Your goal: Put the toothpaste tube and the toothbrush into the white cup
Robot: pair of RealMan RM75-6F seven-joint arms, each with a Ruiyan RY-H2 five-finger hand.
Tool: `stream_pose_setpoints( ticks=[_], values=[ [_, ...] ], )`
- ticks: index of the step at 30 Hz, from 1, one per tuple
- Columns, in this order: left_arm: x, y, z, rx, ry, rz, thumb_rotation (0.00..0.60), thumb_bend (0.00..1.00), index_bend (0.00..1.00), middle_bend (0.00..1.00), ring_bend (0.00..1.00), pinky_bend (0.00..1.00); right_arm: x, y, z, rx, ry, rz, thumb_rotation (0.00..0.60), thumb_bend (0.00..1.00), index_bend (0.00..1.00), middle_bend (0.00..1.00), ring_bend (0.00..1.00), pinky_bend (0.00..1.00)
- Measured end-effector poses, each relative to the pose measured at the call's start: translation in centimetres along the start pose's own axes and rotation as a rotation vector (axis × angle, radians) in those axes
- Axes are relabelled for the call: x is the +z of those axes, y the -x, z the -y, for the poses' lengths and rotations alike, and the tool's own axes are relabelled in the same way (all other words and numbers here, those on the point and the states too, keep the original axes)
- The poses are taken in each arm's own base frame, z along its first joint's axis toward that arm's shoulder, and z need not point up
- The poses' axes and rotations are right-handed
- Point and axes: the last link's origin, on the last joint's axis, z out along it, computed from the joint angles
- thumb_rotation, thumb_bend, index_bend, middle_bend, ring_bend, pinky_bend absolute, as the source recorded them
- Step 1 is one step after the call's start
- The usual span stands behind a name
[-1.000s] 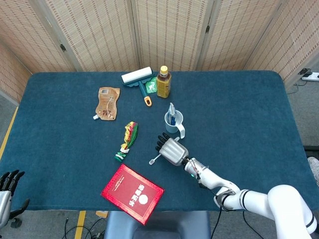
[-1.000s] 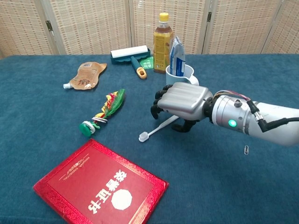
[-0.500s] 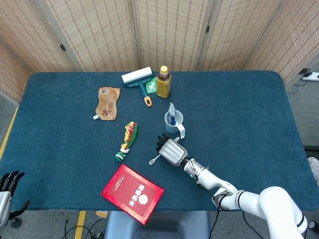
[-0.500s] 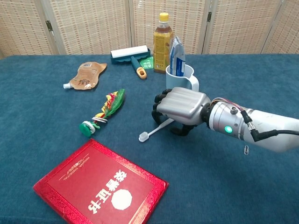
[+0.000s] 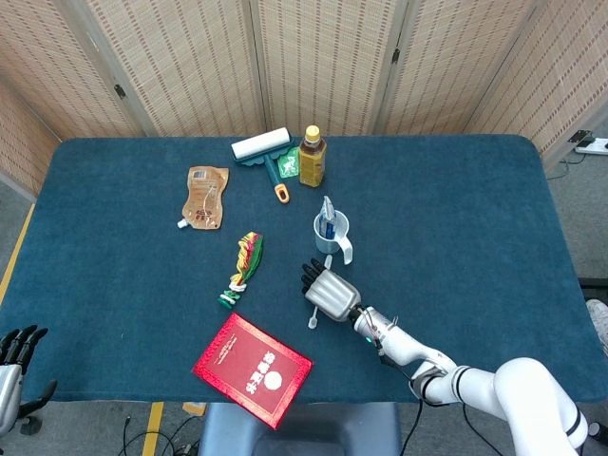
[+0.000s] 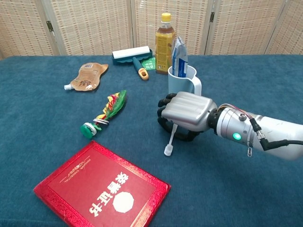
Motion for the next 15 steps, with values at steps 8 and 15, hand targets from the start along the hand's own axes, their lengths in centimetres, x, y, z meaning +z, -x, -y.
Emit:
stream_pose_setpoints(
  ticks=[8, 15],
  values=[
    [-0.01, -0.14, 0.17, 0.002, -0.005, -0.003, 0.6, 0.33, 0.17, 0.15, 0.1, 0.15, 0.62, 0.08, -0.09, -0.005, 0.006, -0.006, 0.6, 0.36, 0.59, 0.34, 0.15, 0.18],
    [0.04, -0.14, 0.16, 0.003, -0.004, -0.003, 0.6, 0.33, 0.17, 0.15, 0.1, 0.15, 0.51, -0.53, 0.16, 0.031, 0.0, -0.051, 0.6, 0.4, 0.66, 0.39, 0.15, 0.18]
  ],
)
